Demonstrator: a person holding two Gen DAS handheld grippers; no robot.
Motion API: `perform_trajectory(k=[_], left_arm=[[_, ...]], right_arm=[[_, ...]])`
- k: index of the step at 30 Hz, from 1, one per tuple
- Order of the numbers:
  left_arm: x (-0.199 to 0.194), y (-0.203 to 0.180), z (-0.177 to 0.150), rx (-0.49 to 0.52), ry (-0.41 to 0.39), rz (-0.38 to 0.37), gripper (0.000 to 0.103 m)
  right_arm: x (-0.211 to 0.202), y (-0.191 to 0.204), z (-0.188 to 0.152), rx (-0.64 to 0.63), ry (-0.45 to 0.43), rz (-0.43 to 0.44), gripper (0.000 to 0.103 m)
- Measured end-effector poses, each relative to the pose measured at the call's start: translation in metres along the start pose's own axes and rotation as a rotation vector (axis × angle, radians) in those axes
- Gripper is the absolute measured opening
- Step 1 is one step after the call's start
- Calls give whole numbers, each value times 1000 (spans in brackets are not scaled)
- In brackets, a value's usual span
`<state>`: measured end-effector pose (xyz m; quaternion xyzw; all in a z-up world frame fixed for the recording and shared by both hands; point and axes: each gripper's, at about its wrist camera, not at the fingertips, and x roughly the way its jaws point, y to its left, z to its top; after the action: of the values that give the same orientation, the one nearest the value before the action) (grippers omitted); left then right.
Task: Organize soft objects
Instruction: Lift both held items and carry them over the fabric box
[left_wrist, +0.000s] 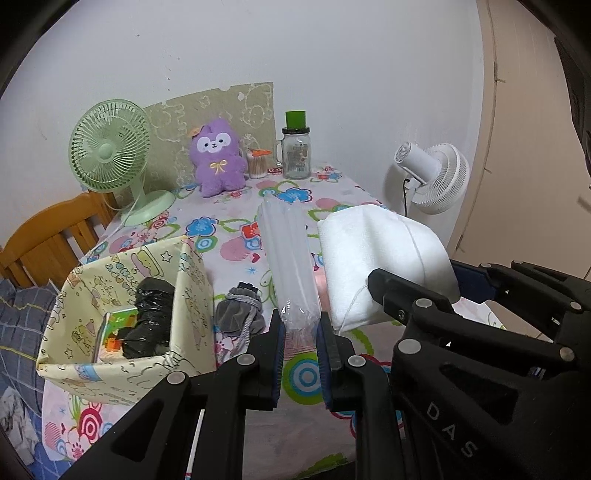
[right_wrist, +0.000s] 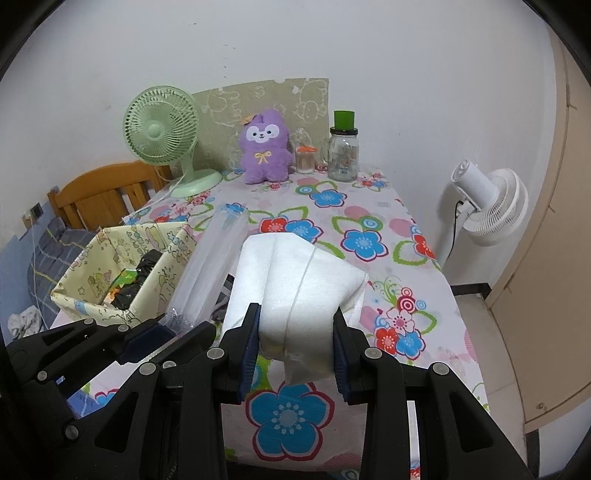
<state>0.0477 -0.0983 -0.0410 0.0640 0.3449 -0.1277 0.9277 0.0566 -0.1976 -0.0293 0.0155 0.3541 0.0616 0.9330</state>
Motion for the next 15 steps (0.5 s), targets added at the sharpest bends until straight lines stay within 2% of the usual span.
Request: perform_trajectory(k=[15], left_arm=[[-11, 30, 15, -12, -22, 34, 14]], right_arm=[[-2, 30, 25, -39, -19, 8, 38]])
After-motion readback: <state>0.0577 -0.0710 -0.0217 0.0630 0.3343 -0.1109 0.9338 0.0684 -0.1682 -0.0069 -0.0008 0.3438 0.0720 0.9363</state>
